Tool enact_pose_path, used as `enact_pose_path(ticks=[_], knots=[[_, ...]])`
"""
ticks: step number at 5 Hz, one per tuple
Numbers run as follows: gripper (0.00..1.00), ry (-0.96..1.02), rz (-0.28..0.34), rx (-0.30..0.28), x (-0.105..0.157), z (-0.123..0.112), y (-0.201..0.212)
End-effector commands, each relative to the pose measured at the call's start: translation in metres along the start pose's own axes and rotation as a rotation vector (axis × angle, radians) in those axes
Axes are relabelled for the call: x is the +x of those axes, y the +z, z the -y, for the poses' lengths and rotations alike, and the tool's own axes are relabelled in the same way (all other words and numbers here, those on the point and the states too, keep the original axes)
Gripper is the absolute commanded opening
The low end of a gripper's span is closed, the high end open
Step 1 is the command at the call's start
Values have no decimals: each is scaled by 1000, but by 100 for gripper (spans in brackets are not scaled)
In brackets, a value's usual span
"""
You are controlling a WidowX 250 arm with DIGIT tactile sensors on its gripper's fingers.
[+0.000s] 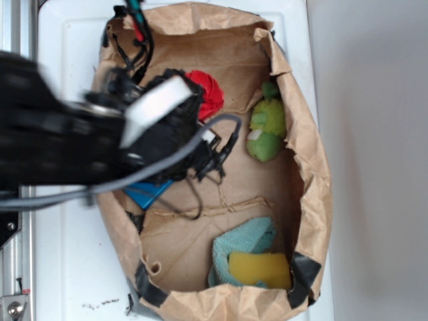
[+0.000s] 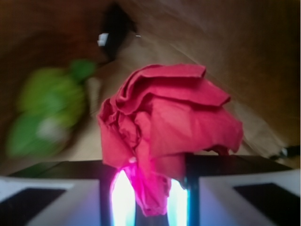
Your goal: Grab the red paper.
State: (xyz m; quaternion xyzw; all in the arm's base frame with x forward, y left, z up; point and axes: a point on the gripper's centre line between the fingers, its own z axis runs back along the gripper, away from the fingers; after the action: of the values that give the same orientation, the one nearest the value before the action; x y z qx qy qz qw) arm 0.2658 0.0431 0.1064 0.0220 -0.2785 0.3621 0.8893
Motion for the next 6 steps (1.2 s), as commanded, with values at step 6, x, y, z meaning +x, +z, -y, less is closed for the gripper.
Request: enact_pose_path(ticks=[6], knots=[[0,-543,-445,-144,47,14,46]])
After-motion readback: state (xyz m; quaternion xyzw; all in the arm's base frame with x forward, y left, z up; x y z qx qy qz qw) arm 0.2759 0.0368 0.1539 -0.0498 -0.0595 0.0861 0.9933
